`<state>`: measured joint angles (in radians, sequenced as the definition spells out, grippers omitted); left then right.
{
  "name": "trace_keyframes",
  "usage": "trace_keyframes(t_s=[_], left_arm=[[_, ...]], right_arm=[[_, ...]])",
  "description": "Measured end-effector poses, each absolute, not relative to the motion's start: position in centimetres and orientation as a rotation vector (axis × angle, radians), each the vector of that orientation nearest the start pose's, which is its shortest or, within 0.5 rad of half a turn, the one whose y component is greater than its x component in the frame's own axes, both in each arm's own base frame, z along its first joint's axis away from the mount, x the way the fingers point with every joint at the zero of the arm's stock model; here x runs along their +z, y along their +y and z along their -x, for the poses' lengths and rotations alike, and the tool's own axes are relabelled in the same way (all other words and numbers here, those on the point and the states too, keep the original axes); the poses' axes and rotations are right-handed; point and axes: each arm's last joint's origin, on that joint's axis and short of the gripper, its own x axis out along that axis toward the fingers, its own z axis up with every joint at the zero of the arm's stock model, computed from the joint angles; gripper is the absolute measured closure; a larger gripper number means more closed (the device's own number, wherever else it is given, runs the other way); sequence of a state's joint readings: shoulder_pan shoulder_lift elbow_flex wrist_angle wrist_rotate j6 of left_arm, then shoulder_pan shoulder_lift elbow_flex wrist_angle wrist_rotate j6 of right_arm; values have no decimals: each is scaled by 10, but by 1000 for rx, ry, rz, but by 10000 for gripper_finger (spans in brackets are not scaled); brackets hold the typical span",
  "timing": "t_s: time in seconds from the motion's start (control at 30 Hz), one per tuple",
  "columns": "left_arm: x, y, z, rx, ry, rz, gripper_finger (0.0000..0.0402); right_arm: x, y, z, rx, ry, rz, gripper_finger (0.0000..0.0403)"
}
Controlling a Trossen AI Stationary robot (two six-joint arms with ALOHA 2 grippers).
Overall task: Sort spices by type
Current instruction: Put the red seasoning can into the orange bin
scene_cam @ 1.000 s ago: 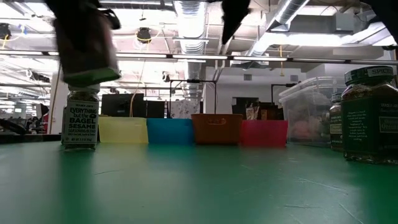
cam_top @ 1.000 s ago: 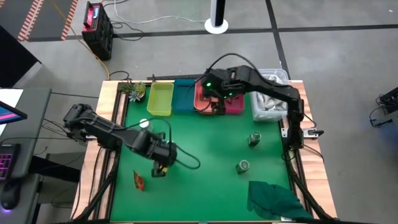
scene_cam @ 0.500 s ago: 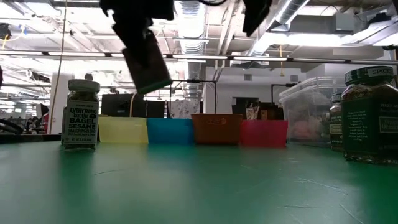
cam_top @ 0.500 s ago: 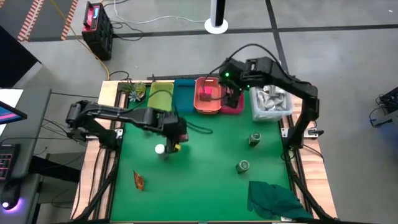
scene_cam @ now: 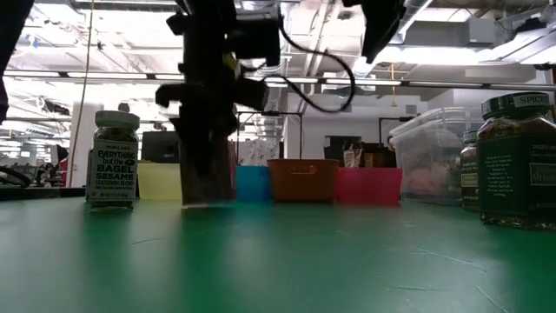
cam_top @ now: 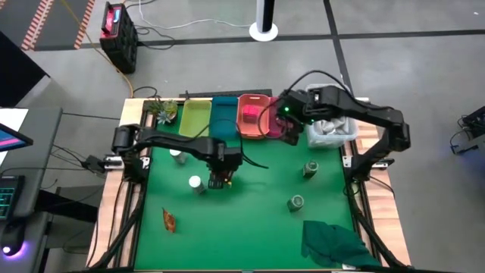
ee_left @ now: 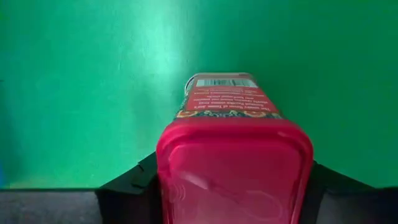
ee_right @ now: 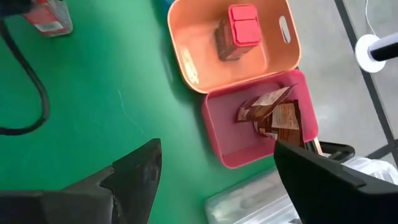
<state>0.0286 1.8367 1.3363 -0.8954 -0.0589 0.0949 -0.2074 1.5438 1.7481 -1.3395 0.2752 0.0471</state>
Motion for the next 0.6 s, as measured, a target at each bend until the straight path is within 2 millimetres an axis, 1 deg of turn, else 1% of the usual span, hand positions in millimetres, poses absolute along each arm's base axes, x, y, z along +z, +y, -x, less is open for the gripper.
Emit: trace_keyframes(t_s=[0.17, 0.3, 0.4, 0.47, 0.53, 0.6], left_arm=[[195, 12, -352, 13, 1394, -97, 167], [202, 12, -354, 15, 1395, -96, 133], [215, 10, -357, 17, 1395, -108, 116], [227, 7, -355, 52, 1390, -135, 111], [241, 5, -348, 104, 1375, -182, 110], [256, 2, -337, 155, 1358, -223, 109]], right_arm=[[394, -56, -270, -437, 1096, 1, 65], [395, -52, -272, -424, 1069, 6, 65], [396, -50, -273, -414, 1067, 22, 65], [397, -49, -272, -420, 1060, 29, 65], [401, -49, -268, -431, 1039, 24, 65], [405, -48, -263, -444, 1016, 8, 65]])
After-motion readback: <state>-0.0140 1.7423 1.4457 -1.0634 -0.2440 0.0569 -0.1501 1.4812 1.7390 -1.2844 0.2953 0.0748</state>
